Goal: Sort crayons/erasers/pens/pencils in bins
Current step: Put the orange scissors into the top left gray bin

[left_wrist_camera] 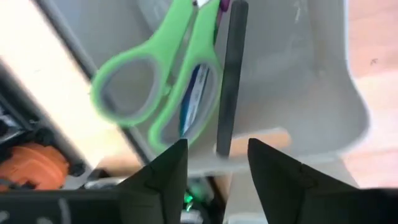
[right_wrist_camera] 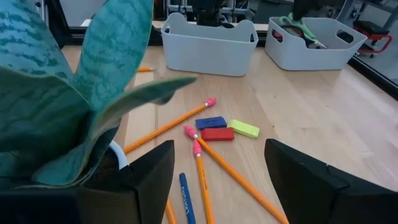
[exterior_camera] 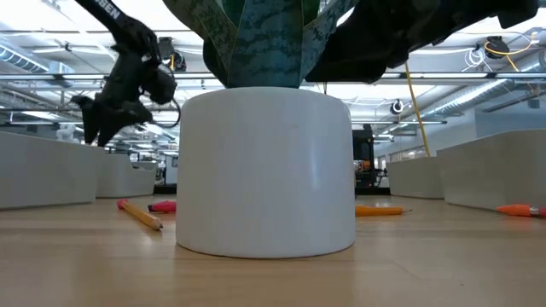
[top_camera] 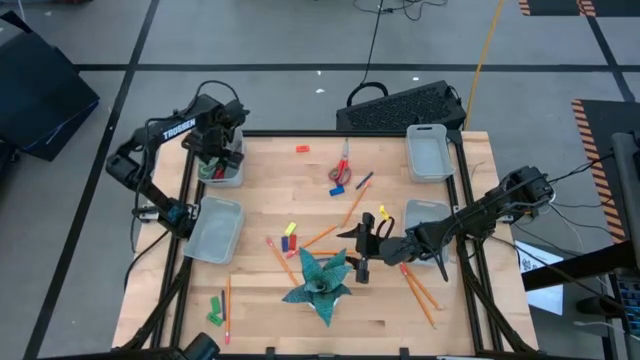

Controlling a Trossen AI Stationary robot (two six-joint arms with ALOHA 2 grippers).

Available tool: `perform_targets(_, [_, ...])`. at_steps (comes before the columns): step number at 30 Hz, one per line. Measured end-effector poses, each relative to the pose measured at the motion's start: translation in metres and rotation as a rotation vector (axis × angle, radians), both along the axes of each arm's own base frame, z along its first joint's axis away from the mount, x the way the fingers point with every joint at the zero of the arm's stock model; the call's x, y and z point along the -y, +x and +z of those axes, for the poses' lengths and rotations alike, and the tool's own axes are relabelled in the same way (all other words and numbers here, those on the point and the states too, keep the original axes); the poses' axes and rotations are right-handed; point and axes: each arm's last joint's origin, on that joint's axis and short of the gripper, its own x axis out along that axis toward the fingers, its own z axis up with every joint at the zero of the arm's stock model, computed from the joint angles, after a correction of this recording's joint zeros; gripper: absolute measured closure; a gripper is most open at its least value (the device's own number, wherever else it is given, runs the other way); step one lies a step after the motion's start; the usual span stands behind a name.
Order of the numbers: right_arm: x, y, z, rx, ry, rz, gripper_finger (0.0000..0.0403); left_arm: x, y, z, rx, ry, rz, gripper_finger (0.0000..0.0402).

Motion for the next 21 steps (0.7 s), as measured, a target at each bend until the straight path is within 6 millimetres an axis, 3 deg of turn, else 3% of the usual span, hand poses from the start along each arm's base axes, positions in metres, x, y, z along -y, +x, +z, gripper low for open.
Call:
perform_targets(5, [0.004,0.000,-0.002,-0.027,-0.021,-0.009,0.0161,0.004,0.016,0.035,-0.044,0.080,-0.061,0.0230])
perform_targets(10, [0.009,0.001,-0.004,-0.047,-0.044,-0.021,0.0161,0.014,0.043,0.059,0.031,0.213,-0.176,0.0237])
perform_targets(16, [0.013,0.000,-0.007,-0.073,-0.077,-0.072,0.0161,0.059,0.082,0.074,0.234,0.468,-0.368,0.0238])
perform_targets(21, [0.011,-0.002,-0.009,-0.098,-0.075,-0.070,0.0161,0.108,0.109,0.078,0.533,0.643,-0.557,0.0238])
